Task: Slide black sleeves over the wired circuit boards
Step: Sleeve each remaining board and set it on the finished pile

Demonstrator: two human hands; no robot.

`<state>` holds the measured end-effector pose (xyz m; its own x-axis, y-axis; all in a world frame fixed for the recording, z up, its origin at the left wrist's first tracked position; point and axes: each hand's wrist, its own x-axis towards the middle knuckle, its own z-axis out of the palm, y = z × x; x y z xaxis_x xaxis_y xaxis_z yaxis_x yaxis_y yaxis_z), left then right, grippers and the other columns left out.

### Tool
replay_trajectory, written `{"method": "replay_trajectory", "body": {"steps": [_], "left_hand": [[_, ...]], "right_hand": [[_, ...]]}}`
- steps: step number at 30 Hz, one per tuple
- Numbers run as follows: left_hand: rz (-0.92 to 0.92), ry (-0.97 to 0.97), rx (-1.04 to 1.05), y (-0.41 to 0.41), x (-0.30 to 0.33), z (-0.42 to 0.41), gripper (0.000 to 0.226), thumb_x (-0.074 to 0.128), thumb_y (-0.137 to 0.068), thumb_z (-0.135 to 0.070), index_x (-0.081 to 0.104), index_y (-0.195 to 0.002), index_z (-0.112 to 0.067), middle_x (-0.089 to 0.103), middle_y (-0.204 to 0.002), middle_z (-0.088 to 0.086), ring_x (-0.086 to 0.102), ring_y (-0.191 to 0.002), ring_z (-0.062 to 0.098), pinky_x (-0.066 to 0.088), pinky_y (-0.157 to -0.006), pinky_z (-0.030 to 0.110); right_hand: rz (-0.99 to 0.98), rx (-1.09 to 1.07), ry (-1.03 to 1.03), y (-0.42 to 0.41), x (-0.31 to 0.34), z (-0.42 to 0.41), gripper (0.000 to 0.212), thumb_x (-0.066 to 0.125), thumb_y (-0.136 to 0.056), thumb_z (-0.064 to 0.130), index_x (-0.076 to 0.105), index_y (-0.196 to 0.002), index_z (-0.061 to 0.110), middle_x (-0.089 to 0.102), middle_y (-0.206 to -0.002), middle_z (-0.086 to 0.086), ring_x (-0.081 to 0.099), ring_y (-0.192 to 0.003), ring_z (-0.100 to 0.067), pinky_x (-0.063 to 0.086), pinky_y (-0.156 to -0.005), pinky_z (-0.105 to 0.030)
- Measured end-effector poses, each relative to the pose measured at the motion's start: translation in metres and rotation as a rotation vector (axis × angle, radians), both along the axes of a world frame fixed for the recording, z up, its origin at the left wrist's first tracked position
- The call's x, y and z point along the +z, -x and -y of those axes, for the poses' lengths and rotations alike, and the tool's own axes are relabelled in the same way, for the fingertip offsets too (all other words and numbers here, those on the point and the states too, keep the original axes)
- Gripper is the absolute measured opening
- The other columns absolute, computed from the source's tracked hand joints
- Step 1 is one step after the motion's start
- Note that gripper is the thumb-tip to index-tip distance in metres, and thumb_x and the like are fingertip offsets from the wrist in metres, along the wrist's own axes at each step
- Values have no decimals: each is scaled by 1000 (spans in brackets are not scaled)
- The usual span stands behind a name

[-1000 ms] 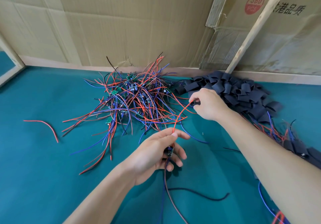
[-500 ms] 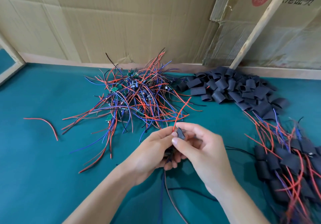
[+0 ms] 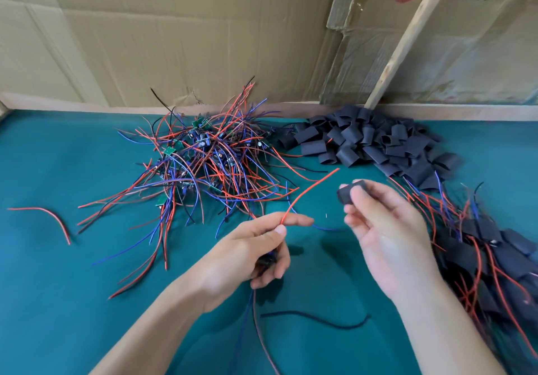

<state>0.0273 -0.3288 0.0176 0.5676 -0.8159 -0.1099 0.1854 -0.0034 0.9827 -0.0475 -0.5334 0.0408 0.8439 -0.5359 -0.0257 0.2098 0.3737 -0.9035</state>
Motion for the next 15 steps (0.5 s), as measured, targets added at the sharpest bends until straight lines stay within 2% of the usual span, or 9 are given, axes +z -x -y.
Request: {"method": "replay_trajectory", "body": {"steps": [2, 3, 9, 13, 15], "left_hand": [[15, -7, -47, 0, 0, 1, 37, 42, -100, -36, 66, -127, -35, 52, -64, 5, 40, -49, 15, 32, -45, 21], [23, -15, -64, 1, 0, 1, 37, 41, -100, -35, 67, -127, -36, 51, -64, 5, 39, -48, 14, 31, -44, 21], [29, -63, -91, 6, 2, 3, 37, 40, -100, -33, 66, -125, -38, 47, -62, 3, 37, -47, 12, 29, -44, 20], [28, -72, -68, 6, 2, 3, 34, 37, -110, -25, 67, -124, -34, 47, -62, 3, 36, -47, 12, 28, -43, 20], [24, -72, -38, 6, 1, 4, 34, 37, -110, -23, 68, -120, -31, 48, -62, 4, 36, -47, 13, 27, -43, 21]], "right_hand": [[25, -86, -106, 0, 2, 7, 5, 77, -75, 19, 78, -80, 19, 74, -87, -1, 68, -70, -11, 57, -66, -20], [30, -107, -143, -1, 3, 8, 3, 76, -76, 19, 78, -75, 21, 73, -83, 2, 68, -70, -10, 57, -67, -20], [49, -37, -231, -1, 4, 4, 13, 73, -83, 20, 78, -71, 23, 69, -77, 7, 67, -69, -6, 55, -66, -17], [50, 103, -181, -1, 1, -6, 7, 74, -77, 16, 79, -80, 19, 74, -93, -6, 65, -67, -9, 56, -63, -19], [30, 178, -155, -2, -2, -14, 12, 76, -72, 13, 78, -83, 16, 74, -94, -11, 64, -65, -12, 56, -62, -20]]}}
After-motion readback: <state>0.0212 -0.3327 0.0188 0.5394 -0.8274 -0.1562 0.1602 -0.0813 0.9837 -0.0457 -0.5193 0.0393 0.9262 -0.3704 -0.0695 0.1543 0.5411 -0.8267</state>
